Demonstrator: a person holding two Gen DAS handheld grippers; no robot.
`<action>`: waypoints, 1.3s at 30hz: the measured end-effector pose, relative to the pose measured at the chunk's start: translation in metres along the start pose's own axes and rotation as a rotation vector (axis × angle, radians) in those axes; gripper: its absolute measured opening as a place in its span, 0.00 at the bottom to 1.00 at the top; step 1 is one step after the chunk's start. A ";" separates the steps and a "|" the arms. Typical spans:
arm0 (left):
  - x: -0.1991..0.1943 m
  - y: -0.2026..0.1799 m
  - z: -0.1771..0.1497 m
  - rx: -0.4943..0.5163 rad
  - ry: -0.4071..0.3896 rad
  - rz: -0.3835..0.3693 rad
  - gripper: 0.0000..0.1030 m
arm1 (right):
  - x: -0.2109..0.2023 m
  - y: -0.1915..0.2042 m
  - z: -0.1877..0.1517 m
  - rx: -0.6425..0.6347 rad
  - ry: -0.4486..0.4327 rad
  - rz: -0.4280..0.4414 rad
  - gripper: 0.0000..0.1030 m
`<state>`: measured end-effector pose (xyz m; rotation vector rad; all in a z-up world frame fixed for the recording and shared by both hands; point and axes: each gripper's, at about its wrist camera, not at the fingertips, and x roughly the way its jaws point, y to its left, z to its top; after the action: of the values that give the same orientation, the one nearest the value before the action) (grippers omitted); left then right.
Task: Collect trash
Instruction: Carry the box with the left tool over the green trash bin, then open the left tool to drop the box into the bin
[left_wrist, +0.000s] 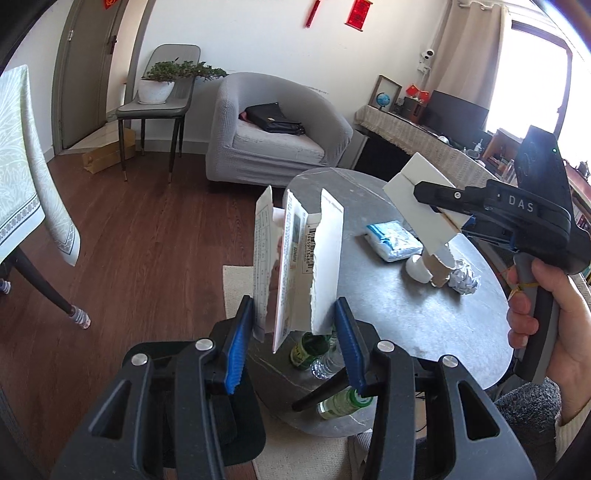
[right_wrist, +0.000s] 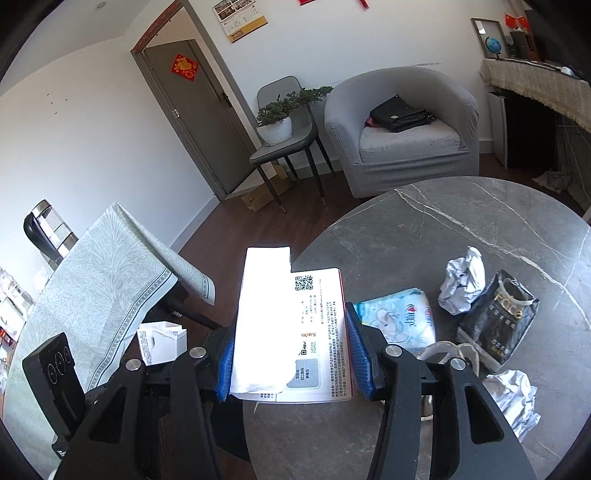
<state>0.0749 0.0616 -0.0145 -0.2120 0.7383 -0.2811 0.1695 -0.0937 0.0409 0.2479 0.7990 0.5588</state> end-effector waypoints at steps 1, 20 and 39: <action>-0.001 0.006 -0.002 -0.008 0.006 0.015 0.46 | 0.004 0.007 -0.001 -0.011 0.005 0.006 0.50; 0.039 0.102 -0.058 -0.160 0.278 0.177 0.46 | 0.085 0.086 -0.027 -0.132 0.166 0.070 0.50; 0.066 0.141 -0.104 -0.227 0.452 0.188 0.52 | 0.163 0.127 -0.076 -0.267 0.371 0.001 0.50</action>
<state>0.0745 0.1634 -0.1718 -0.2958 1.2326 -0.0625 0.1577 0.1036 -0.0570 -0.1061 1.0700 0.7163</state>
